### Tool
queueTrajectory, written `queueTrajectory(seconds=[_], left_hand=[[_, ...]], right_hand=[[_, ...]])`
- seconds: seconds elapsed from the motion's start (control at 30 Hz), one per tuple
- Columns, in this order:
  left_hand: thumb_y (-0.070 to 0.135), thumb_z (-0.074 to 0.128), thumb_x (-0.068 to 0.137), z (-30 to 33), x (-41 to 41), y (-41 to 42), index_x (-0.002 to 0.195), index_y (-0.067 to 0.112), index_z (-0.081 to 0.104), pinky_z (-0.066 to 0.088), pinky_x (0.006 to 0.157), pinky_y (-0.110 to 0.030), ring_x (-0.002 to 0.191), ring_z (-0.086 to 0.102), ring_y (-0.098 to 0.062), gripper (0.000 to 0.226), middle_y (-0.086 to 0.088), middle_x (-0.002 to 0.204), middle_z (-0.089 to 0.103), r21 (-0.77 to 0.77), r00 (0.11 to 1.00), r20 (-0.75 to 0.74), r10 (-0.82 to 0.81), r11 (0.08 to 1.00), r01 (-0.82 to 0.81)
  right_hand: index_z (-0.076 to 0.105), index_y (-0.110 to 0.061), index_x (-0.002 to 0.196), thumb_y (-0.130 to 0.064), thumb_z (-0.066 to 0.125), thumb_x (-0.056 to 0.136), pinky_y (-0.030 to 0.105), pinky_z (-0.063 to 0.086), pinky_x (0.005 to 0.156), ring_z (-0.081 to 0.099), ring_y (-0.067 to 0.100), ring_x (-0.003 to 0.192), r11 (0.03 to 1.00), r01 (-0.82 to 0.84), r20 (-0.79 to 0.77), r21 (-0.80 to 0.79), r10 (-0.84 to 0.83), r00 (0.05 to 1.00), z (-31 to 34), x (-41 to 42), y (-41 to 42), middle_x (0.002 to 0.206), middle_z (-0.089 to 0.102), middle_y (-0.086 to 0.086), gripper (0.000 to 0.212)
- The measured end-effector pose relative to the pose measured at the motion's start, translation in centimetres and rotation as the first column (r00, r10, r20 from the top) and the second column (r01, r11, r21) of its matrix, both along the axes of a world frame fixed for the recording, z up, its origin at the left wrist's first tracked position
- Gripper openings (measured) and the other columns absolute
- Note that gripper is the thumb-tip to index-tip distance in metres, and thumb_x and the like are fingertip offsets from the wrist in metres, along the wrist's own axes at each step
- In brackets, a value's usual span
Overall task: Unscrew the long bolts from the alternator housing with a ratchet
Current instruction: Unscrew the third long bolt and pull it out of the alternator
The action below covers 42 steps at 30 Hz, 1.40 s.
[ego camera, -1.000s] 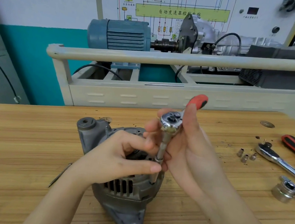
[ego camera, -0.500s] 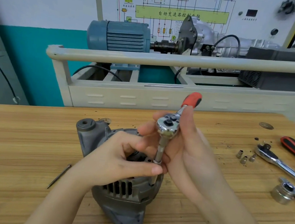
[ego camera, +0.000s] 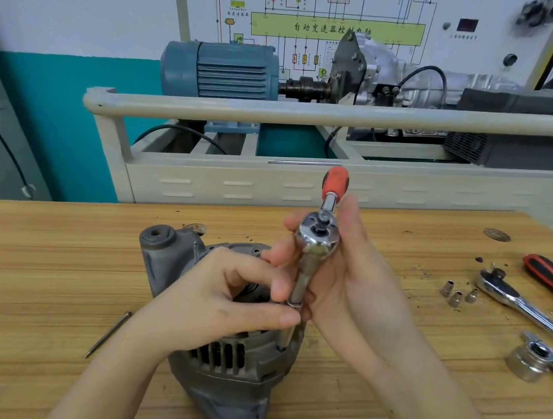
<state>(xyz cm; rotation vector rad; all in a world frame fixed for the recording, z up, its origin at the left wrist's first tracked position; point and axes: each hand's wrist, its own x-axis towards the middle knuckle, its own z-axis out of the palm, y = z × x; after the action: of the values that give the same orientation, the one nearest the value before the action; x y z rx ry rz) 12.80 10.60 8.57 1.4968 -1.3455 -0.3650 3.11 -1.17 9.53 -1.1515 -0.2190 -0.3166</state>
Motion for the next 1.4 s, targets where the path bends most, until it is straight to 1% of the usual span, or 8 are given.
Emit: queueTrajectory(seconds=[0.2,0.4,0.5,0.63,0.77,0.93,1.2,1.4], left_hand=[[0.028,0.075,0.058,-0.3,-0.5,-0.5,0.074,-0.014,0.056,0.05,0.069,-0.036,0.072,0.059,-0.033,0.049,-0.022,0.073,0.06,-0.082,0.999,0.022,0.042,0.996,-0.04],[0.03,0.068,0.069,0.0,-0.1,-0.3,0.057,0.02,0.059,0.05,0.073,-0.025,0.072,0.057,-0.025,0.018,-0.011,0.07,0.06,0.03,0.997,0.019,-0.08,0.996,0.08],[0.027,0.068,0.068,0.0,-0.1,-0.3,0.055,0.041,0.061,0.048,0.076,-0.017,0.075,0.06,-0.009,0.02,0.004,0.071,0.064,-0.005,0.994,-0.009,-0.113,0.994,0.113],[0.028,0.074,0.062,-0.4,-0.3,-0.4,0.064,0.019,0.059,0.051,0.068,-0.027,0.069,0.059,-0.027,0.018,-0.002,0.062,0.058,-0.062,0.999,0.018,-0.046,0.997,0.047],[0.029,0.071,0.065,0.0,-0.2,-0.3,0.057,0.031,0.06,0.049,0.071,-0.025,0.072,0.057,-0.023,0.014,-0.01,0.074,0.06,-0.025,0.994,0.084,-0.066,0.997,0.068],[0.017,0.062,0.077,0.5,-0.2,-0.1,0.072,0.05,0.063,0.044,0.076,-0.012,0.077,0.058,0.007,0.033,0.026,0.074,0.062,0.025,0.974,0.026,-0.224,0.974,0.223],[0.031,0.07,0.066,-0.2,-0.4,-0.4,0.066,0.043,0.063,0.045,0.07,-0.017,0.068,0.057,-0.001,0.014,0.015,0.065,0.06,-0.036,0.997,0.053,-0.058,0.998,0.06],[0.03,0.064,0.076,0.0,0.0,-0.1,0.083,-0.01,0.065,0.05,0.084,-0.039,0.089,0.061,-0.028,0.04,-0.02,0.086,0.065,0.067,0.99,0.023,-0.139,0.988,0.137]], right_hand=[[0.066,-0.022,0.075,-0.041,0.077,0.061,0.02,0.05,0.058,0.061,0.011,0.057,0.999,0.014,0.223,0.048,-0.025,0.974,0.1,-0.1,0.7,0.074,0.069,0.002,0.027],[0.069,-0.03,0.075,-0.062,0.054,0.069,0.031,0.041,0.059,0.063,0.007,0.055,1.0,-0.014,0.074,0.012,0.013,0.997,-0.1,0.0,-0.1,0.07,0.07,-0.005,0.036],[0.07,-0.025,0.077,-0.063,0.05,0.072,0.027,0.05,0.066,0.062,0.009,0.053,0.998,-0.044,0.073,0.037,0.041,0.996,-0.2,0.2,0.0,0.065,0.069,-0.004,0.043],[0.067,-0.021,0.078,-0.05,0.071,0.064,0.02,0.051,0.058,0.061,0.009,0.051,0.999,-0.019,0.213,0.045,0.009,0.977,-0.1,0.2,0.7,0.071,0.07,0.001,0.032],[0.068,-0.024,0.076,-0.054,0.068,0.064,0.024,0.051,0.061,0.061,0.01,0.052,0.999,-0.016,0.203,0.047,0.007,0.979,-0.2,0.1,0.4,0.071,0.071,-0.002,0.033],[0.07,-0.021,0.069,-0.056,0.054,0.07,0.032,0.045,0.07,0.056,0.008,0.042,0.988,-0.069,0.1,0.137,0.056,0.993,-0.4,0.1,-0.3,0.057,0.066,-0.003,0.038],[0.058,-0.02,0.064,-0.052,0.075,0.057,0.023,0.047,0.05,0.058,0.01,0.048,0.982,0.18,0.21,0.053,-0.187,0.96,0.1,-0.2,0.7,0.061,0.065,0.0,0.036],[0.064,-0.033,0.064,-0.069,0.057,0.059,0.025,0.029,0.043,0.056,0.008,0.05,0.991,0.118,0.121,-0.062,-0.11,0.987,0.5,-0.4,0.5,0.065,0.068,-0.006,0.038]])
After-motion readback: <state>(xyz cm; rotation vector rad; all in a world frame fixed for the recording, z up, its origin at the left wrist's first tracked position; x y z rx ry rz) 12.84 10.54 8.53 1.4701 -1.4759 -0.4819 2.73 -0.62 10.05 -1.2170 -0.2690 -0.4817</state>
